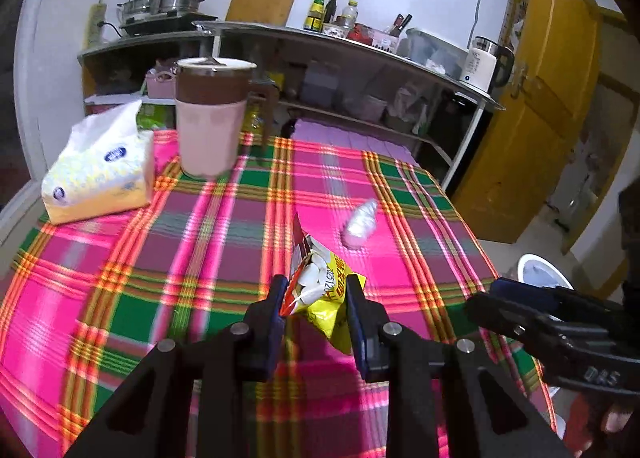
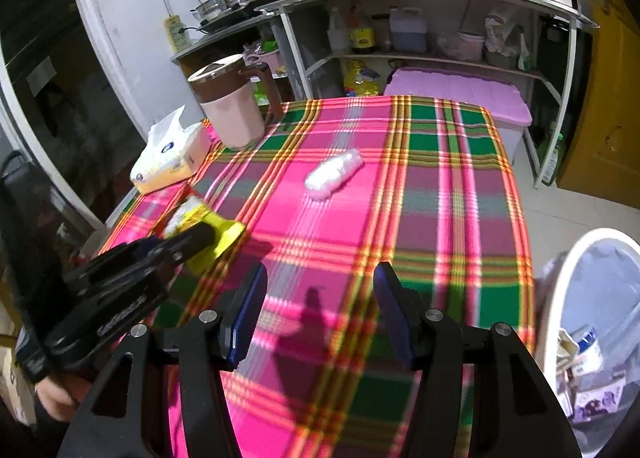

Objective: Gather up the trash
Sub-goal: 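Grasp the clear plastic bag with the right tool while the left tool holds the wrapper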

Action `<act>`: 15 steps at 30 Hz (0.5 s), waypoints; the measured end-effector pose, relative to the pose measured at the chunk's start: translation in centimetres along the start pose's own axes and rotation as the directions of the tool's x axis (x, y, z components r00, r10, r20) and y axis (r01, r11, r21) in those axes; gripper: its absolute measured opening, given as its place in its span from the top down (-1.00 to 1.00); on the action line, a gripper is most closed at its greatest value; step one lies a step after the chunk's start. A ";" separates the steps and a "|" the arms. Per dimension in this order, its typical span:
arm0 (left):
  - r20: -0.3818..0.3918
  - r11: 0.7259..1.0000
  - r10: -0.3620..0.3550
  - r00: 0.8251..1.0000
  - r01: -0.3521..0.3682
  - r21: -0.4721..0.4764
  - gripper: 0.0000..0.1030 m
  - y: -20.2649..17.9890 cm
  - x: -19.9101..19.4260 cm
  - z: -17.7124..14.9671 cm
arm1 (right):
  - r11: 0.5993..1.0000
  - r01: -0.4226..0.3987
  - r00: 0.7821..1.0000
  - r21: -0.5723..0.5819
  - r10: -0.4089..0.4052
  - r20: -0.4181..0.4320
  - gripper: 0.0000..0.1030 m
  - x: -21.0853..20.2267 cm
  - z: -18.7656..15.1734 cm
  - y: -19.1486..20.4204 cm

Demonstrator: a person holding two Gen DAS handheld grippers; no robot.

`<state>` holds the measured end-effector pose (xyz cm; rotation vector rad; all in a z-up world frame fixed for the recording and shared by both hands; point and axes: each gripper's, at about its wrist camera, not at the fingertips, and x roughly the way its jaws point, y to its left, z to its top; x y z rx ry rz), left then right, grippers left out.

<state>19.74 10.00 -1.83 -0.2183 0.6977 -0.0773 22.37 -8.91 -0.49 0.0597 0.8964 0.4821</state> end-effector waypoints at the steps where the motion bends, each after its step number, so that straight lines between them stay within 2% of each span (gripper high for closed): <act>1: 0.000 1.000 0.006 1.000 -0.006 0.001 0.44 0.2 0.0 0.2 | 1.000 0.000 1.000 0.005 0.000 -0.002 -0.10 0.5 0.4 0.1; 4: 0.013 1.000 0.024 1.000 -0.024 0.002 0.44 1.1 -0.1 0.5 | 1.000 0.014 1.000 0.021 -0.014 -0.015 -0.10 2.3 1.5 0.1; 15: 0.012 0.997 0.004 1.000 -0.003 -0.078 0.43 4.7 0.2 0.3 | 0.995 0.062 0.997 0.084 -0.057 -0.056 -0.10 8.9 4.9 -0.5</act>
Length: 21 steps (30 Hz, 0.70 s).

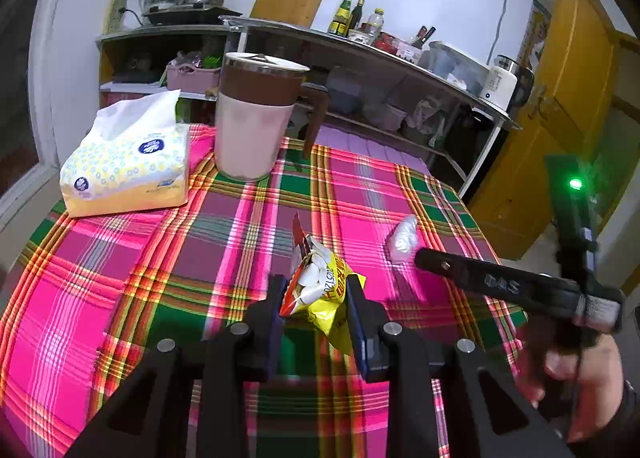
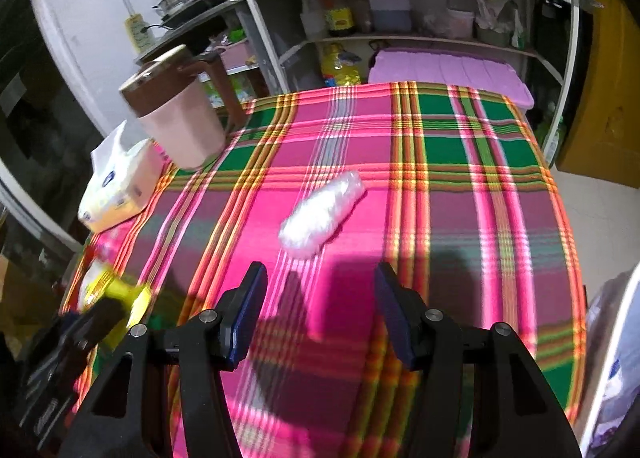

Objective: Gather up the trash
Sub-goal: 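Grasp the clear plastic bag with the right tool while the left tool holds the wrapper, then carry the wrapper with the left tool while the right tool carries the plastic bag to the bin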

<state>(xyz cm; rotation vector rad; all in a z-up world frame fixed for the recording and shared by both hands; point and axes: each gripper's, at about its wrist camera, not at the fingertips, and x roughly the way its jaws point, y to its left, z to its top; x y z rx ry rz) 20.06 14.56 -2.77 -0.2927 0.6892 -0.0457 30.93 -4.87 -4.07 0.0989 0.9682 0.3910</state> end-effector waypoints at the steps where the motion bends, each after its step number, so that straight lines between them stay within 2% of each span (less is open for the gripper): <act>1: -0.001 1.000 -0.004 1.000 0.004 -0.005 0.44 0.2 0.0 -0.1 | 1.000 0.002 1.000 0.002 -0.002 -0.001 -0.10 0.4 0.2 0.0; 10: -0.022 0.999 -0.020 1.000 0.019 -0.031 0.43 1.0 1.1 -0.4 | 0.999 0.041 0.999 0.020 -0.041 -0.001 -0.08 3.9 2.3 0.6; 13: -0.035 0.999 -0.022 0.999 0.021 -0.041 0.43 1.4 1.7 -0.4 | 0.997 0.077 0.997 0.001 -0.077 0.007 0.39 4.1 2.6 0.7; 21: -0.042 0.999 -0.018 0.999 0.017 -0.030 0.43 0.7 2.0 -0.7 | 0.997 0.067 0.998 -0.040 -0.066 0.020 0.42 2.0 1.0 0.9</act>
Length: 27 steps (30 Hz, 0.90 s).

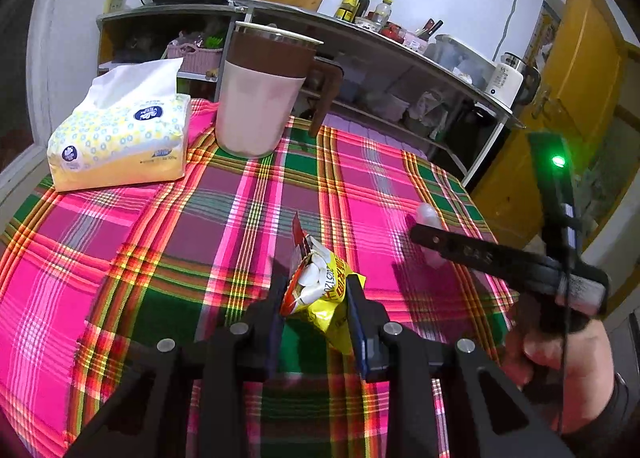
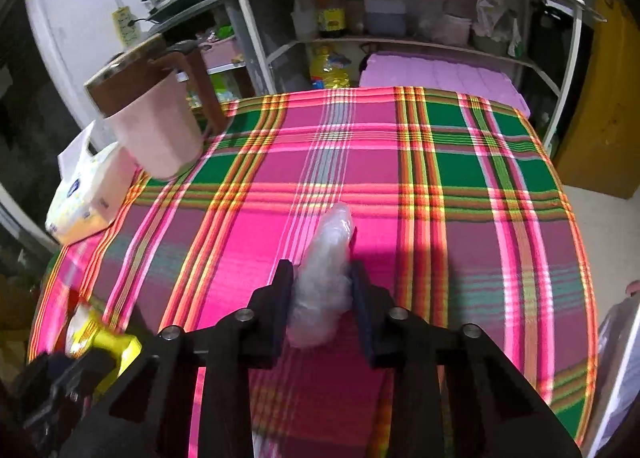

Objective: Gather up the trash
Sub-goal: 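Carry the wrapper with the left tool while the right tool carries the plastic bag to the bin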

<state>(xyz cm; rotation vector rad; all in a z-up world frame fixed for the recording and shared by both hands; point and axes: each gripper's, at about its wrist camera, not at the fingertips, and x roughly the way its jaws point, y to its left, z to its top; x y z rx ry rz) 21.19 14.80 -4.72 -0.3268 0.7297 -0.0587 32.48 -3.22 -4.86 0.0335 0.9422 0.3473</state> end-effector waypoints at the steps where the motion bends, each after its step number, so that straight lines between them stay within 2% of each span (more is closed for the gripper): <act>1: 0.002 1.000 0.003 1.000 -0.003 0.004 0.43 -0.2 -0.1 0.0 | 1.000 -0.003 1.000 -0.009 0.003 0.005 0.42 -0.6 -0.4 0.1; 9: 0.008 0.998 0.008 1.000 -0.008 0.058 0.43 -2.9 -1.7 -1.1 | 0.999 -0.036 0.998 -0.028 0.037 0.045 0.42 -6.1 -3.5 -0.6; 19: 0.012 0.985 -0.045 0.999 0.043 0.165 0.43 -9.1 -5.2 -3.7 | 0.997 -0.066 0.995 -0.037 0.068 0.071 0.43 -12.2 -8.6 -2.5; 27: 0.010 0.977 -0.071 0.997 0.068 0.200 0.43 -12.4 -7.8 -5.6 | 0.997 -0.057 0.992 -0.043 0.061 0.114 0.43 -16.4 -11.5 -4.1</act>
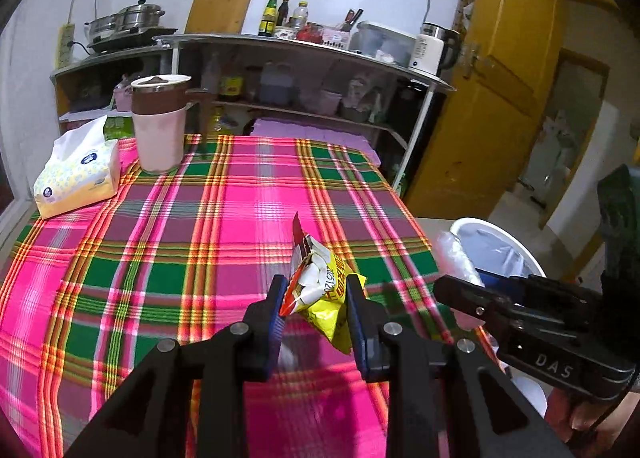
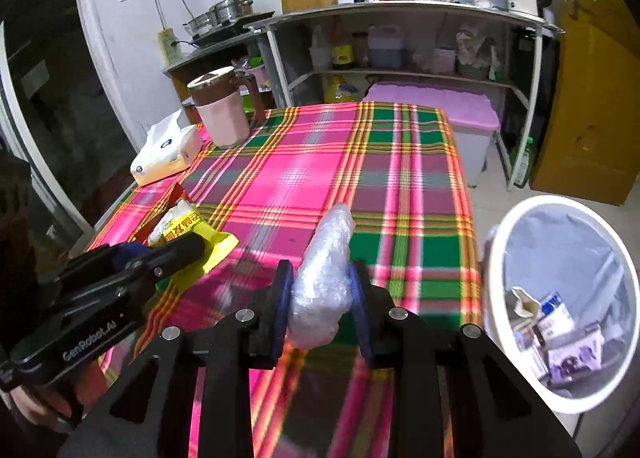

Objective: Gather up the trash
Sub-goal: 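Carry the wrapper with the left tool while the right tool carries the plastic bag to the bin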

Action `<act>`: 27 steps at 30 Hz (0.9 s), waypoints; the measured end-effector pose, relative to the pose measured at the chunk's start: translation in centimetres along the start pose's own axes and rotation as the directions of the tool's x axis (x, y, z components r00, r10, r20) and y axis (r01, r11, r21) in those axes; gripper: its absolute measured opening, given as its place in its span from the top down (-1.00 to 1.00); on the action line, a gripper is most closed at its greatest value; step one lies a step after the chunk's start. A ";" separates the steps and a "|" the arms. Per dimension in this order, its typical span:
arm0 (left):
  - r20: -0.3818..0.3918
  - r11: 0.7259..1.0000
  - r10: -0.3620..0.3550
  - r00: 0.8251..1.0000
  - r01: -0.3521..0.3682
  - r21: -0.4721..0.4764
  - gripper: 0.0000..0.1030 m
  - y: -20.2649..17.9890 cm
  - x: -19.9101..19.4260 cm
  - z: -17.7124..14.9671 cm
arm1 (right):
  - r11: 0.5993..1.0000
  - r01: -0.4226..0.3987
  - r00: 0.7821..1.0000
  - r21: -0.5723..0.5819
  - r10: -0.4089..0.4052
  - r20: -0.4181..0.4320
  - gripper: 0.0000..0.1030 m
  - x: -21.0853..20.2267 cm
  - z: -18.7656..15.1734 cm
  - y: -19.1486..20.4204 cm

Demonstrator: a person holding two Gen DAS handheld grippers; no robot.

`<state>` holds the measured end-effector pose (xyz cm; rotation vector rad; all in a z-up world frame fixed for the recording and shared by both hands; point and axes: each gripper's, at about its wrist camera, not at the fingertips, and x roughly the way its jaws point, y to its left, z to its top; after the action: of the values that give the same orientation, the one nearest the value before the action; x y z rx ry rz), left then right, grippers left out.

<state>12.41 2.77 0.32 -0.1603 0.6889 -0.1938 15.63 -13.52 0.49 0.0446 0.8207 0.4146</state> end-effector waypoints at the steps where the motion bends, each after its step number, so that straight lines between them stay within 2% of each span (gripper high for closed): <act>1: 0.000 1.000 -0.001 1.000 0.001 0.006 0.43 -0.5 -0.4 -0.2 | 1.000 0.002 1.000 0.000 -0.002 0.005 0.43 -0.5 -0.3 -0.2; 13: -0.017 0.998 -0.032 0.999 0.033 0.058 0.43 -4.2 -1.3 -0.9 | 0.999 0.021 0.998 0.048 -0.024 0.052 0.43 -4.6 -2.6 -3.2; 27: -0.051 0.980 -0.130 0.990 0.136 0.148 0.43 -10.7 1.6 0.2 | 0.978 0.092 0.991 0.184 -0.108 0.079 0.42 -7.5 -4.2 -10.7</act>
<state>12.43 -7.93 1.69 -0.0572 0.7022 -0.3774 11.73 -26.66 0.71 0.1879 0.7678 0.2402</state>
